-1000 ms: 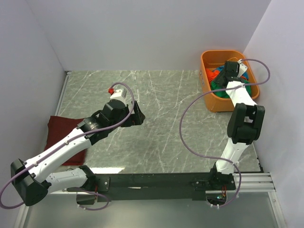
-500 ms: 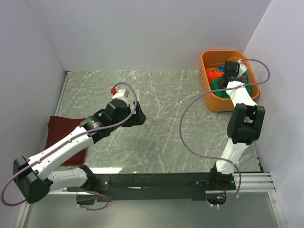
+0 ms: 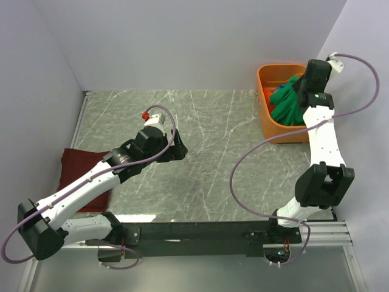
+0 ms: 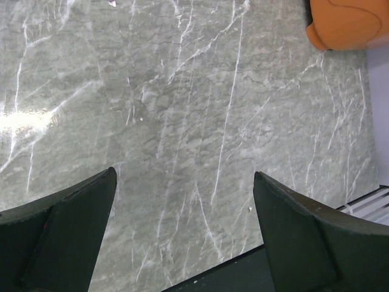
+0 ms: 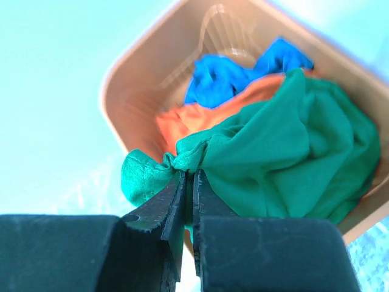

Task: Fold and stack the t-shirts
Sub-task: Grab the tshirt from the pile

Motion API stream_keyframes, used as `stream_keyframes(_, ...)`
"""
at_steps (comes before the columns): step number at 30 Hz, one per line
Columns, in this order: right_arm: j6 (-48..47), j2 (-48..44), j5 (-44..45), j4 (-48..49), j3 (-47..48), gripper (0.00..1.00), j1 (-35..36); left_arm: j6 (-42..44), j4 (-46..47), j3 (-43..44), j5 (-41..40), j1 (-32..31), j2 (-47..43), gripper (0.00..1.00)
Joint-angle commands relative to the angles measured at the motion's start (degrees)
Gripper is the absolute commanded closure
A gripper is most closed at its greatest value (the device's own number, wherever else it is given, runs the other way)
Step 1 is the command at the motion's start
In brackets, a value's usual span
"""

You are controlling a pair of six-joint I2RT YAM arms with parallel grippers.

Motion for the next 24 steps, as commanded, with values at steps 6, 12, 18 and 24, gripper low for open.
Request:
stream_keyframes(6, -3.6, -8.2, 0.5, 1.7, 7.7, 1.00, -0.3, 0.2, 2.7, 1.9, 1.4, 0.2, -0.1, 0.00)
stream_keyframes(12, -5.7, -11.2, -1.3, 3.7, 12.8, 1.00, -0.3, 0.0, 3.3, 1.6, 1.6, 0.2, -0.4, 0.01)
stream_keyframes(18, -5.5, -15.2, -5.1, 6.9, 15.2, 1.00, -0.2, 0.1, 3.2, 1.6, 1.3, 0.3, -0.7, 0.01)
stream_keyframes(24, -4.0, -18.8, -11.1, 10.4, 15.1, 1.00, -0.1, -0.2, 3.2, 1.8, 1.0, 0.3, -1.0, 0.01)
